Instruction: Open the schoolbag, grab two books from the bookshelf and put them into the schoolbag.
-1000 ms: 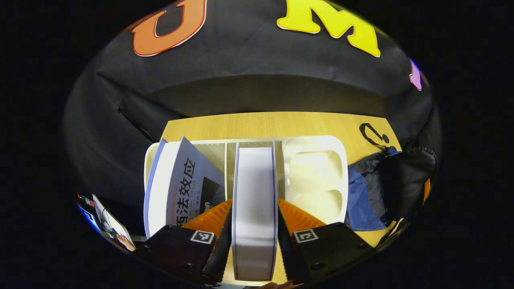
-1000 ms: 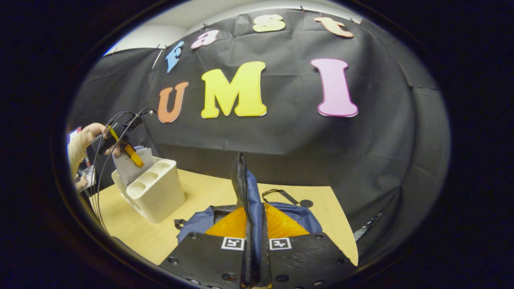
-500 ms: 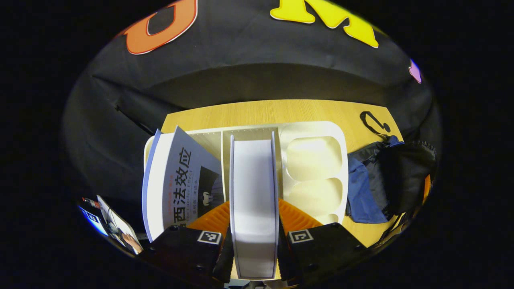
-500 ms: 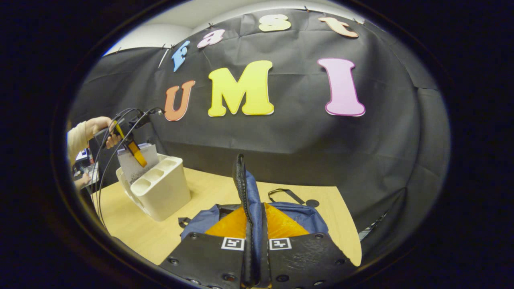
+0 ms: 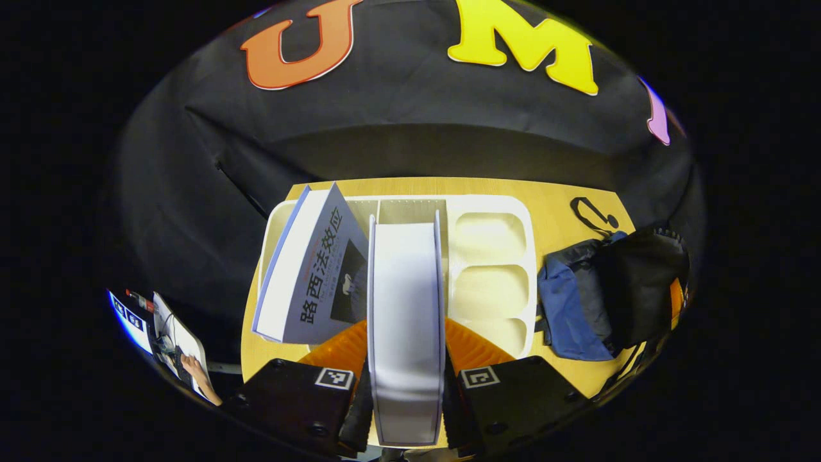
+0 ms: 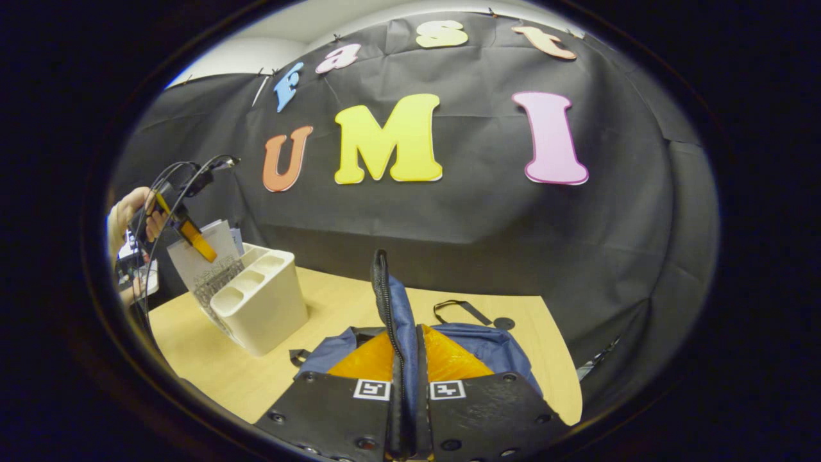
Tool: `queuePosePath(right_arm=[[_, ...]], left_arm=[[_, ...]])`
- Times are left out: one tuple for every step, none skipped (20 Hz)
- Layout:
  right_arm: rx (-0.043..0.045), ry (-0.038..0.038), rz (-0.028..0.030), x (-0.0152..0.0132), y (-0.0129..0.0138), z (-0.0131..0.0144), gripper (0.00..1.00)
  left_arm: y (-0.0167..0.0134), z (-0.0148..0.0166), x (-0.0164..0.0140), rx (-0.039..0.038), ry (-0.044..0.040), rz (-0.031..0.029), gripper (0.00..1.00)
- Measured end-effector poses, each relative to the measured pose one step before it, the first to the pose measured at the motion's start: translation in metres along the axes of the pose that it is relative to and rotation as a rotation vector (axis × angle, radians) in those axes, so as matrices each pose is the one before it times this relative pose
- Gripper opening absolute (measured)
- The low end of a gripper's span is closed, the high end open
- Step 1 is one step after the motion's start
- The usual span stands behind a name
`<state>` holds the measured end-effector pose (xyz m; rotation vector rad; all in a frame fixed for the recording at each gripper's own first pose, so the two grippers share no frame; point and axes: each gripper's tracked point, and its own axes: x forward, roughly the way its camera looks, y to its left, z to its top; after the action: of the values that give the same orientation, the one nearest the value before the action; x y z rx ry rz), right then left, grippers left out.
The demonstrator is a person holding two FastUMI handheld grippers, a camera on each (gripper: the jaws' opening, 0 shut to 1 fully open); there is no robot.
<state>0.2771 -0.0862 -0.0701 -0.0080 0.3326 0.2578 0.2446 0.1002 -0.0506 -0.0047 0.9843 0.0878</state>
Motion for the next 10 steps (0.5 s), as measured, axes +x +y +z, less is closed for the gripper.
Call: queuePosePath(right_arm=[[0.00614, 0.00287, 0.00162, 0.00012, 0.00006, -0.00033, 0.08], [0.00676, 0.00339, 0.00223, 0.00092, 0.00138, -0.00173, 0.08], [0.00539, 0.00302, -0.0006, 0.00078, 0.00003, -0.00075, 0.08], [0.0064, 0.00021, -0.00376, 0.00131, -0.00075, 0.00006, 0.08], [0.00909, -0.00019, -0.00187, -0.00005, -0.00037, 0.00011, 0.08], [0.00976, -0.00383, 0.0027, -0.0012, 0.00065, -0.00131, 0.08], [0.00987, -0.00274, 0.00202, -0.00066, 0.00038, 0.00041, 0.08], [0.00717, 0.00241, -0.00086, 0.00039, -0.00098, -0.00233, 0.08], [0.00163, 0.00554, -0.00372, 0.00054, -0.00077, -0.00211, 0.08], [-0.00157, 0.00515, -0.00251, 0.00042, -0.00173, -0.00234, 0.08]], left_arm=[[0.00117, -0.00409, -0.00644, 0.0059, -0.01267, 0.00515, 0.46], [0.00178, -0.00424, -0.00739, -0.00059, -0.01287, 0.00412, 0.46], [-0.00011, -0.00426, -0.00716, 0.00146, -0.00962, -0.00434, 0.46], [-0.00157, -0.00443, -0.00892, 0.00255, -0.00934, -0.01514, 0.47], [-0.00178, -0.00392, -0.00927, -0.00302, -0.01238, -0.01873, 0.51], [0.00039, -0.0033, -0.01055, -0.0038, -0.01758, -0.00907, 0.47], [0.00443, -0.00282, -0.00778, 0.00013, -0.01967, 0.00128, 0.46], [0.00384, -0.00465, -0.00787, 0.0019, -0.01491, 0.00975, 0.46], [0.00292, -0.00781, -0.00746, 0.0018, -0.00939, 0.01128, 0.46], [0.0002, -0.00613, -0.00635, 0.0037, -0.00952, 0.00692, 0.47]])
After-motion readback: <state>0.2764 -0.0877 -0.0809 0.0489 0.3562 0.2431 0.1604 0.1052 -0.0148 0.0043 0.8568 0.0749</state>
